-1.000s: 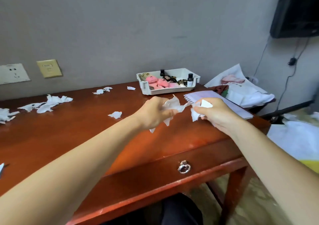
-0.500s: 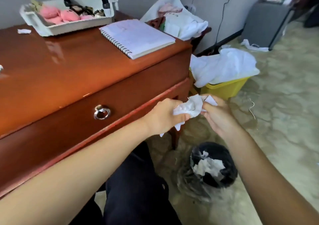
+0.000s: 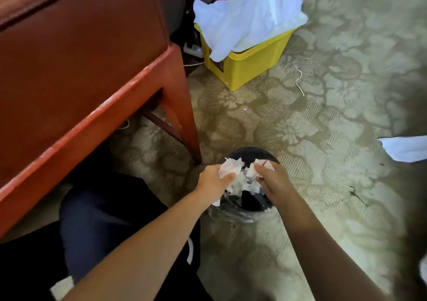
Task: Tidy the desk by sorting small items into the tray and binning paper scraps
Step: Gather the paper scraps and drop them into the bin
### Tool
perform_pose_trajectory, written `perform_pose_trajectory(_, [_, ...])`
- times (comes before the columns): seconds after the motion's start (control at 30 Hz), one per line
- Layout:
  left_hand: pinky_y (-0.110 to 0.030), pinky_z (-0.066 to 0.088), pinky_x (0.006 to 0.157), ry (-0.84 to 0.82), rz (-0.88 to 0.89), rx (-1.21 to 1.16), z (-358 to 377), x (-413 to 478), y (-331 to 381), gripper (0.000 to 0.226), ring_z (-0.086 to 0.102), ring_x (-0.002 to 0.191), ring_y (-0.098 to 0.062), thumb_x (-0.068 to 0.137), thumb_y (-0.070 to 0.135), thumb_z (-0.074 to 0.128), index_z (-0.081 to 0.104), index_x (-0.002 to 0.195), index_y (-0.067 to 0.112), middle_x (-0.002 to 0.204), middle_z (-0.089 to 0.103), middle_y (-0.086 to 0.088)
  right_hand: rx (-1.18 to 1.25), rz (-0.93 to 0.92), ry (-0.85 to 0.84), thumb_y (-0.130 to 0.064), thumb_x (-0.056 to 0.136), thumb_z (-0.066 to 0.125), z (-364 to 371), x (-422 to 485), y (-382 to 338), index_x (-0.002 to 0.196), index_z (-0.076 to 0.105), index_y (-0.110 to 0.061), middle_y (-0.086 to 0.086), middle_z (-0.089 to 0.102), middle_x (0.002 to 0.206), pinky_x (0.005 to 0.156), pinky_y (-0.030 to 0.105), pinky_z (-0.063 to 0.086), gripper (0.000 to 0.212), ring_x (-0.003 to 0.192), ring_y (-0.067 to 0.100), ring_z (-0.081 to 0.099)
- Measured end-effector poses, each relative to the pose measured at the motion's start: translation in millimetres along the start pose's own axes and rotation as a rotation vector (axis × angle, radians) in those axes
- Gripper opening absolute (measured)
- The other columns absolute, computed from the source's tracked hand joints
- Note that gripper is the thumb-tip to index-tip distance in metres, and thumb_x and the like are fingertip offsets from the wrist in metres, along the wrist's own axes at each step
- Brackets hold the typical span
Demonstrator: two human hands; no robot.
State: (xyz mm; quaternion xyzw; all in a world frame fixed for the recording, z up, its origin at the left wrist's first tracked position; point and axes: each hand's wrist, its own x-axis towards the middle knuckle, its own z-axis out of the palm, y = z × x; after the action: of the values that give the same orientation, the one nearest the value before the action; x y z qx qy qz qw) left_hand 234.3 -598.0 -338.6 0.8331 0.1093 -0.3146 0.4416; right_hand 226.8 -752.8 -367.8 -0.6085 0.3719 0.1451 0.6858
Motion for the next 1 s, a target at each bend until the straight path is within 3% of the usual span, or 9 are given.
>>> perform_pose_trajectory(0.07, [-0.032, 0.043, 0.072, 0.016, -0.065, -0.044, 18, 17, -4, 0.026, 0.061, 0.098, -0.031, 0.093, 0.028, 0.056, 0.065, 0.101, 0.005, 0.095, 0.065, -0.01, 0.027, 0.077, 0.046, -0.006, 0.092, 0.056, -3, 16, 19, 0.097, 0.06, -0.006, 0.017, 0.059, 0.107, 0.074, 0.032, 0.051, 0.006, 0.095, 0.028, 0.057])
perform_pose_trajectory(0.13, [-0.034, 0.047, 0.077, 0.065, -0.112, -0.054, 33, 31, -6, 0.03, 0.061, 0.103, -0.031, 0.093, 0.029, 0.055, 0.064, 0.111, 0.007, 0.109, 0.066, -0.013, 0.067, 0.15, 0.096, -0.004, 0.092, 0.055, -5, 28, 33, 0.101, 0.059, -0.003, 0.015, 0.058, 0.099, 0.064, 0.026, 0.046, 0.009, 0.084, 0.023, 0.055])
perform_pose_trajectory(0.23, [-0.032, 0.047, 0.082, 0.114, -0.181, -0.066, 50, 46, -8, 0.033, 0.059, 0.109, -0.03, 0.092, 0.03, 0.055, 0.062, 0.118, 0.009, 0.117, 0.064, -0.012, 0.119, 0.242, 0.155, -0.003, 0.092, 0.055, -4, 40, 43, 0.108, 0.059, -0.002, 0.012, 0.058, 0.093, 0.059, 0.025, 0.044, 0.017, 0.073, 0.018, 0.054])
perform_pose_trajectory(0.33, [-0.032, 0.05, 0.084, 0.075, -0.252, -0.119, 61, 60, -8, 0.035, 0.06, 0.109, -0.03, 0.091, 0.027, 0.056, 0.061, 0.121, 0.01, 0.119, 0.064, -0.012, 0.17, 0.299, 0.196, -0.002, 0.091, 0.056, -1, 50, 44, 0.118, 0.058, 0.001, 0.014, 0.058, 0.101, 0.06, 0.025, 0.045, 0.027, 0.081, 0.022, 0.056])
perform_pose_trajectory(0.5, [-0.034, 0.049, 0.087, 0.048, -0.34, -0.185, 72, 79, -5, 0.031, 0.06, 0.109, -0.031, 0.092, 0.021, 0.054, 0.062, 0.118, 0.007, 0.12, 0.063, -0.014, 0.171, 0.355, 0.235, -0.001, 0.091, 0.057, 4, 58, 38, 0.128, 0.05, 0.006, 0.022, 0.053, 0.129, 0.085, 0.031, 0.046, 0.039, 0.111, 0.035, 0.054])
perform_pose_trajectory(0.63, [-0.033, 0.048, 0.088, -0.002, -0.318, -0.199, 73, 92, -2, 0.033, 0.058, 0.11, -0.031, 0.093, 0.019, 0.052, 0.059, 0.122, 0.007, 0.123, 0.061, -0.015, 0.133, 0.362, 0.242, -0.002, 0.089, 0.059, 5, 61, 35, 0.124, 0.053, 0.005, 0.024, 0.055, 0.128, 0.088, 0.035, 0.048, 0.036, 0.113, 0.037, 0.055])
perform_pose_trajectory(0.77, [-0.034, 0.04, 0.102, -0.098, -0.277, -0.204, 69, 95, 1, 0.043, 0.046, 0.128, -0.029, 0.098, 0.019, 0.045, 0.043, 0.14, 0.008, 0.145, 0.044, -0.011, 0.075, 0.407, 0.154, -0.014, 0.092, 0.059, 2, 64, 36, 0.139, 0.043, -0.005, 0.016, 0.043, 0.143, 0.097, 0.042, 0.044, 0.05, 0.129, 0.035, 0.043])
perform_pose_trajectory(0.9, [-0.033, 0.043, 0.086, -0.158, -0.245, -0.075, 60, 93, -5, 0.041, 0.053, 0.114, -0.032, 0.1, 0.017, 0.039, 0.043, 0.14, 0.009, 0.138, 0.049, -0.013, -0.001, 0.381, 0.143, -0.013, 0.092, 0.057, -1, 62, 38, 0.117, 0.052, -0.006, 0.013, 0.054, 0.112, 0.086, 0.038, 0.043, 0.026, 0.094, 0.027, 0.052])
perform_pose_trajectory(1.0, [-0.04, 0.046, 0.082, -0.177, -0.214, 0.012, 53, 88, -15, 0.037, 0.053, 0.117, -0.039, 0.097, 0.017, 0.041, 0.054, 0.128, 0.001, 0.131, 0.054, -0.023, -0.062, 0.347, 0.173, -0.011, 0.091, 0.055, 2, 57, 39, 0.118, 0.056, 0.004, 0.026, 0.054, 0.118, 0.093, 0.043, 0.048, 0.03, 0.112, 0.038, 0.052])
